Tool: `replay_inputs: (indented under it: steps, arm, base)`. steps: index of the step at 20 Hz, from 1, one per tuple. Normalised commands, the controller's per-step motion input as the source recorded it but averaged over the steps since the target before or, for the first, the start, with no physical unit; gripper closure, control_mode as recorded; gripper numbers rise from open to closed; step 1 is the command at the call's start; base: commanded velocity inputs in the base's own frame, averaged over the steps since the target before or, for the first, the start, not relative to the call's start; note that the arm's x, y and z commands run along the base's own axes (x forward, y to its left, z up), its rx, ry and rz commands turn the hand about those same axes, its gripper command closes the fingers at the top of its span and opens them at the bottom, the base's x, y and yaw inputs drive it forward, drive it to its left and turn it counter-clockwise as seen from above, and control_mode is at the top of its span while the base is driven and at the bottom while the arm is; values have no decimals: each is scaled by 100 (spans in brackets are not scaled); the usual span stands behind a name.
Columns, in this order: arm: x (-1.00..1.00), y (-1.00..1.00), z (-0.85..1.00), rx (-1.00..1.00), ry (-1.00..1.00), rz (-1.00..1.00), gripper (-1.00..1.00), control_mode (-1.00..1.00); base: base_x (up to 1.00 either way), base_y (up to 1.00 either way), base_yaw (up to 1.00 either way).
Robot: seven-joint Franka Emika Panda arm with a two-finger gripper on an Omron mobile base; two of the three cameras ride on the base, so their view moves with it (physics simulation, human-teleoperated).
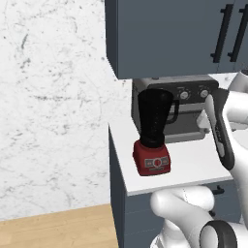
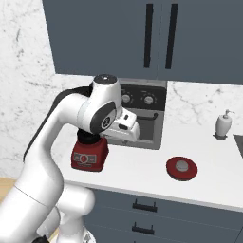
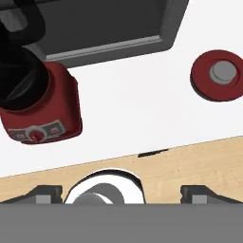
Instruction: Close the lid blender by securely placing the lid on top.
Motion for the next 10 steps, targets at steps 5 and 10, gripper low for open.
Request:
replay_inputs:
  steps: [5,10]
  arm:
    - [0,-63,-13,-3,0,-13,-100,-100]
    - [0,-59,-23,-2,0,-12,-100,-100]
  base:
    - [0,0,0]
    - [0,0,0]
